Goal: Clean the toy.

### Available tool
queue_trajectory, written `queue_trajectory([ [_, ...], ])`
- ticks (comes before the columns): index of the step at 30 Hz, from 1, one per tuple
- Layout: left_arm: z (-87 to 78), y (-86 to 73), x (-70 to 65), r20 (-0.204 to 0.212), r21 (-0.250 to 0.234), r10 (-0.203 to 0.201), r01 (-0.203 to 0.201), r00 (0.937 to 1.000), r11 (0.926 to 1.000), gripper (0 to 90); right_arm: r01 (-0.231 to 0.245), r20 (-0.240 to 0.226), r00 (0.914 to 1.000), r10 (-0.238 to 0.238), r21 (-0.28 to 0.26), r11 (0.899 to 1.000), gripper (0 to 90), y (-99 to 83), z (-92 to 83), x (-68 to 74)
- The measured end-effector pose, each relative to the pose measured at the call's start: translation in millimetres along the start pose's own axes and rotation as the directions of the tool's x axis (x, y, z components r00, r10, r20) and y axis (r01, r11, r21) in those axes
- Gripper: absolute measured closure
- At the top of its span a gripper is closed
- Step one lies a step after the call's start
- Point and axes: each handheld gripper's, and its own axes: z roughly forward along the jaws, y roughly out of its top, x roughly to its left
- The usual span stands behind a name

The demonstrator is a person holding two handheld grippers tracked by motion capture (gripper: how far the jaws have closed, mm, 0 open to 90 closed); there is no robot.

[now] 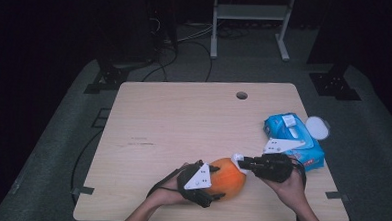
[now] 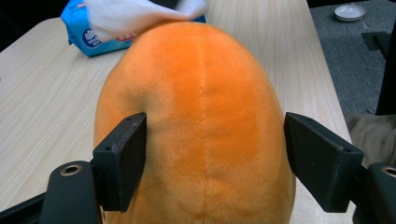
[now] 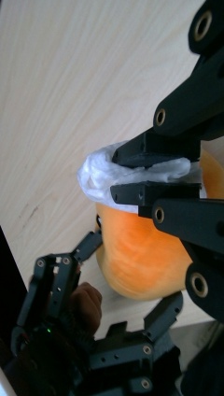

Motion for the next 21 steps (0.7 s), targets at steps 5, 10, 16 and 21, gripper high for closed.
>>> queue_trajectory([
  [5,0.8,0.2,-0.5,0.003,0.001,0.005,-0.005,1.0,1.0,24.4,0.013,0.012,0.9998,-0.013,0.007,1.0,80.6,2.9,-0.5,1.7],
  [10,-3.1,-3.2,8.8,-0.003,-0.011,-0.074,0.074,0.9973,0.9972,24.8,0.017,0.02,0.9996,-0.018,0.068,0.998,80.7,2.0,-1.2,-1.6],
  [16,-0.7,-2.6,11.2,-0.015,-0.024,-0.117,0.116,0.993,0.9929,24.6,0.01,0.035,0.9993,-0.012,0.069,0.998,80.8,1.6,-8.1,-4.8],
  [21,4.7,3.1,3.2,-0.02,-0.015,-0.078,0.077,0.9968,0.9969,24.3,0.069,0.007,0.9976,-0.069,0.039,0.997,80.8,11.8,-5.7,12.1],
])
